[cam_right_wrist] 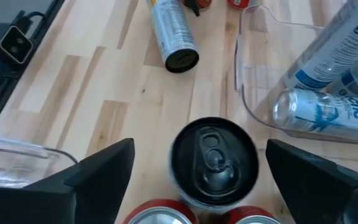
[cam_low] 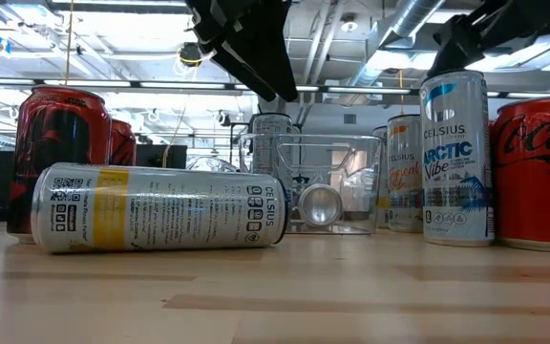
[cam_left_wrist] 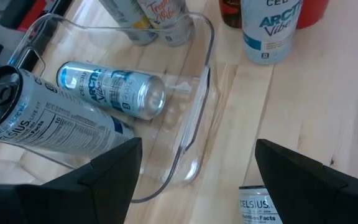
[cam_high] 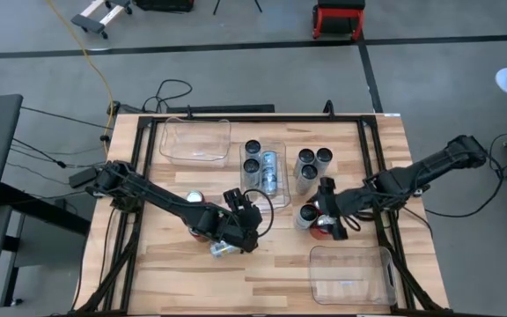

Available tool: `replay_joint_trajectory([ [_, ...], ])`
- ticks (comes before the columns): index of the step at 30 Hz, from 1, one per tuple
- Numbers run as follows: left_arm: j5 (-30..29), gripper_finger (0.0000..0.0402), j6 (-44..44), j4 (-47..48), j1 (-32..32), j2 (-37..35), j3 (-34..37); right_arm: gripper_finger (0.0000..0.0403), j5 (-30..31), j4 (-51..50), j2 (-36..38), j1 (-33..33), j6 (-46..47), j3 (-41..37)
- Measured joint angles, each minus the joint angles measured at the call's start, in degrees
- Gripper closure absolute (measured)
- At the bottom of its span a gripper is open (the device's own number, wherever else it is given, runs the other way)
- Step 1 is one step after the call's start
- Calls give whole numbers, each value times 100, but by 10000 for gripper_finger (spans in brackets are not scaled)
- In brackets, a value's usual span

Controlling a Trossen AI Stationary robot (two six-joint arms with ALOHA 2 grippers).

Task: Sort soda cans
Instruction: Put the white blue soda can into the middle transparent bin

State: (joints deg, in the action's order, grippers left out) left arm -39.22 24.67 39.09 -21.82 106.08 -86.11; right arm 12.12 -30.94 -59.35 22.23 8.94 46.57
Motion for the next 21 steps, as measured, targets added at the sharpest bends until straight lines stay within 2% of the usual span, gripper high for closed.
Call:
replay_joint_trajectory([
  [5, 1, 96, 13, 37, 0, -2, 5, 26, -1, 20, -157, -154, 3, 2],
  [15, 31, 96, 114, 79, -8, -2, 13, 18, -190, 18, -1141, -214, 142, 2],
  [21, 39, 96, 338, 151, -7, -2, 13, 51, -190, -7, -1314, -218, 214, 34],
])
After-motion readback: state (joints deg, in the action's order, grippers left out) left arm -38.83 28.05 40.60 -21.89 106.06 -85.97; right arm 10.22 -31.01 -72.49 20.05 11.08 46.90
